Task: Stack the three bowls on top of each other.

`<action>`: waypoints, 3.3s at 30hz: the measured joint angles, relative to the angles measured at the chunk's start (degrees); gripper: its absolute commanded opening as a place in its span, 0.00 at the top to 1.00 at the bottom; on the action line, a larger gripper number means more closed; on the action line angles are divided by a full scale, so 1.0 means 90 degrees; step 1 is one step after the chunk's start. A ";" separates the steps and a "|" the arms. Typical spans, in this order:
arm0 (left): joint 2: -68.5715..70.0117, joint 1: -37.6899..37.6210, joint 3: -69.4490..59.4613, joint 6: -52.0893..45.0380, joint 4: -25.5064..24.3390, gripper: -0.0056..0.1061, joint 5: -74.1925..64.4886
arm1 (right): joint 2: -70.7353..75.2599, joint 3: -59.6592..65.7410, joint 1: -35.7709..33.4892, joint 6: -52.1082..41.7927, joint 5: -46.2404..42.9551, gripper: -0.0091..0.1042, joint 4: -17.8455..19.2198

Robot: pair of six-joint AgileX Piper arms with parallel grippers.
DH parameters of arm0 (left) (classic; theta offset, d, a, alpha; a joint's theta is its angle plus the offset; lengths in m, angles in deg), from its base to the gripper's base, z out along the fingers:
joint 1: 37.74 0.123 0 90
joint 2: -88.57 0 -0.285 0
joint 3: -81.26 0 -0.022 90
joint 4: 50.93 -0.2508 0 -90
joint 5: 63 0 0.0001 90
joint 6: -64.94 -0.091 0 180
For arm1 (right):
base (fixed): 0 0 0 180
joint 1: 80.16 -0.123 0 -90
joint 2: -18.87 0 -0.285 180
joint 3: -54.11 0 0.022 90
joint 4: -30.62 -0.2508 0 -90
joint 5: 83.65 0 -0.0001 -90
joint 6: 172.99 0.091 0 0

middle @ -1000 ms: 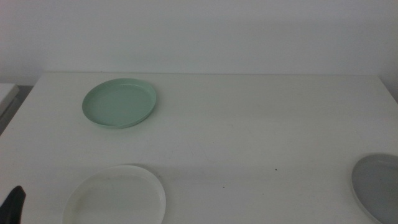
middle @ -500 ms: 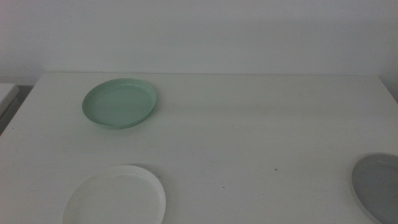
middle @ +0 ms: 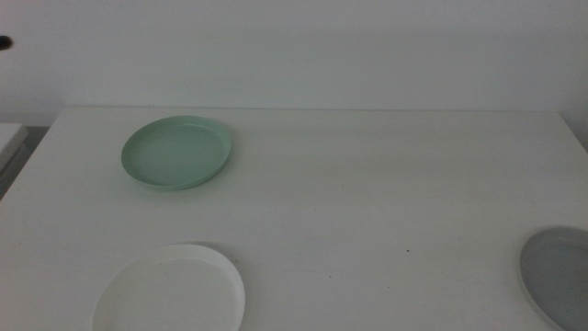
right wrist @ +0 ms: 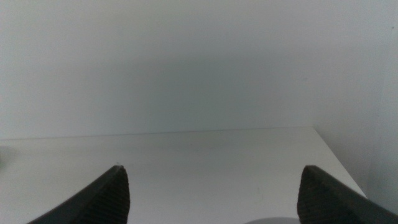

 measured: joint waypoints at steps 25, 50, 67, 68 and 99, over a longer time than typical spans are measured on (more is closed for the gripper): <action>-0.2083 0.0000 -0.1595 -0.0199 0.0656 0.11 0.1532 | 0.0000 0.0000 0.0000 0.0000 0.0000 0.11 0.0000; -0.4744 -0.0375 -0.2340 -0.0189 0.0804 0.11 0.3723 | 0.0000 0.0000 0.0000 0.0000 0.0000 0.11 0.0000; -0.4903 -0.0375 -0.2340 -0.0140 0.0804 0.65 0.3712 | 0.0000 0.0000 0.0000 0.0000 0.0000 0.11 0.0000; -0.4903 -0.0375 -0.2340 -0.0140 0.0804 0.71 0.3712 | 0.0000 0.0000 0.0000 0.0000 0.0000 0.11 0.0000; -0.4866 -0.1222 0.0967 -0.0061 0.1665 0.97 0.1377 | 0.0000 0.0000 0.0000 0.0000 0.0000 0.11 0.0000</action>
